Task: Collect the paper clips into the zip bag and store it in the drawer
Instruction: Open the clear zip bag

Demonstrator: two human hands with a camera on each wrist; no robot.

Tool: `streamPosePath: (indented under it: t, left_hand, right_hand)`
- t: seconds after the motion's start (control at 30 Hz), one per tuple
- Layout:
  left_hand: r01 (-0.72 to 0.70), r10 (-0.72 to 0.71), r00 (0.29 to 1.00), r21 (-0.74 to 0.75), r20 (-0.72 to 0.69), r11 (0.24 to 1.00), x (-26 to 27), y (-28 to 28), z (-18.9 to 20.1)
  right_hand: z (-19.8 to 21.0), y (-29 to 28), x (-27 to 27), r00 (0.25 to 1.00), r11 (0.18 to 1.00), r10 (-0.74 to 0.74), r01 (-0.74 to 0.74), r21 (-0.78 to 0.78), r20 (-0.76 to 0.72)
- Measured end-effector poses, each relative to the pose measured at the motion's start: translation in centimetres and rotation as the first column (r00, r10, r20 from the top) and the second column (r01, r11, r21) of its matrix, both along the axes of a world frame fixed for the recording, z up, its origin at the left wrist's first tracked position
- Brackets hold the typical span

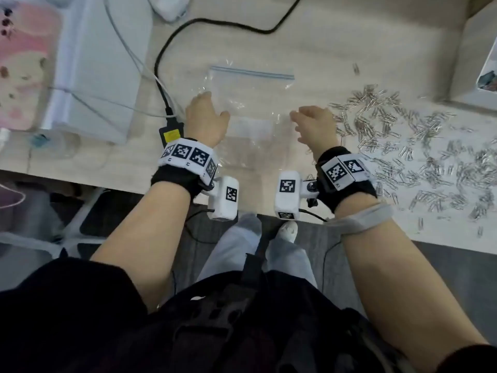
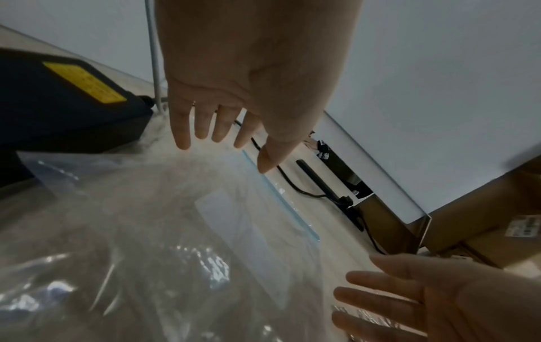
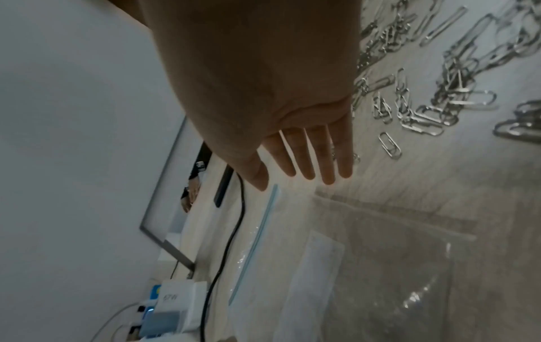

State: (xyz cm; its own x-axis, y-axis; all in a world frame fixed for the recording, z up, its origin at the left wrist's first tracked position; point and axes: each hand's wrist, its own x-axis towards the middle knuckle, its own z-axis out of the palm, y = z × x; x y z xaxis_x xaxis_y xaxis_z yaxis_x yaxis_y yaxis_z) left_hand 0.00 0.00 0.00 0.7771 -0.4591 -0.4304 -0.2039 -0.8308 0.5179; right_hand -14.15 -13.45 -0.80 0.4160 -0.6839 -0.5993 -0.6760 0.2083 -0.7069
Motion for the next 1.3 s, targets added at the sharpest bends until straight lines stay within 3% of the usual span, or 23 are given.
streamPosePath:
  t: [0.2, 0.4, 0.63, 0.8, 0.97, 1.17, 1.3]
  left_hand:
    - [-0.153, 0.145, 0.983, -0.063, -0.116, 0.986, 2.0, -0.7, -0.7]
    - [-0.202, 0.195, 0.979, -0.130, -0.067, 0.971, 3.4, -1.3, -1.0]
    - [-0.278, 0.240, 0.959, -0.347, -0.149, 0.896, 3.3, -1.7, 0.8]
    - [-0.159, 0.091, 0.979, -0.415, -0.181, 0.896, 2.2, -1.7, 3.4]
    - [-0.088, 0.039, 0.992, -0.447, -0.118, 0.890, 0.4, -1.8, 5.9]
    - [-0.130, 0.141, 0.990, -0.409, -0.002, 0.903, -2.9, -2.6, 9.0]
    - [-0.058, 0.137, 0.977, -0.411, 0.165, 0.910, -5.6, -3.4, 11.9]
  right_hand:
    - [-1.1, 0.3, 1.4, 0.987, 0.987, -0.159, 0.159, 0.026, -0.025]
    - [-1.1, -0.3, 2.0, 0.974, 0.972, -0.225, 0.223, 0.074, 0.019]
    - [3.1, -0.4, 1.8, 0.937, 0.950, -0.270, 0.222, 0.218, 0.221]
    - [6.0, -0.3, 0.5, 0.820, 0.927, -0.373, 0.318, 0.196, 0.434]
    - [8.3, -0.4, -2.1, 0.768, 0.947, -0.297, 0.312, 0.074, 0.567]
    - [10.8, -0.9, -5.3, 0.795, 0.957, -0.224, 0.290, -0.029, 0.564]
    - [12.1, -1.2, -7.4, 0.797, 0.962, -0.176, 0.263, -0.069, 0.578]
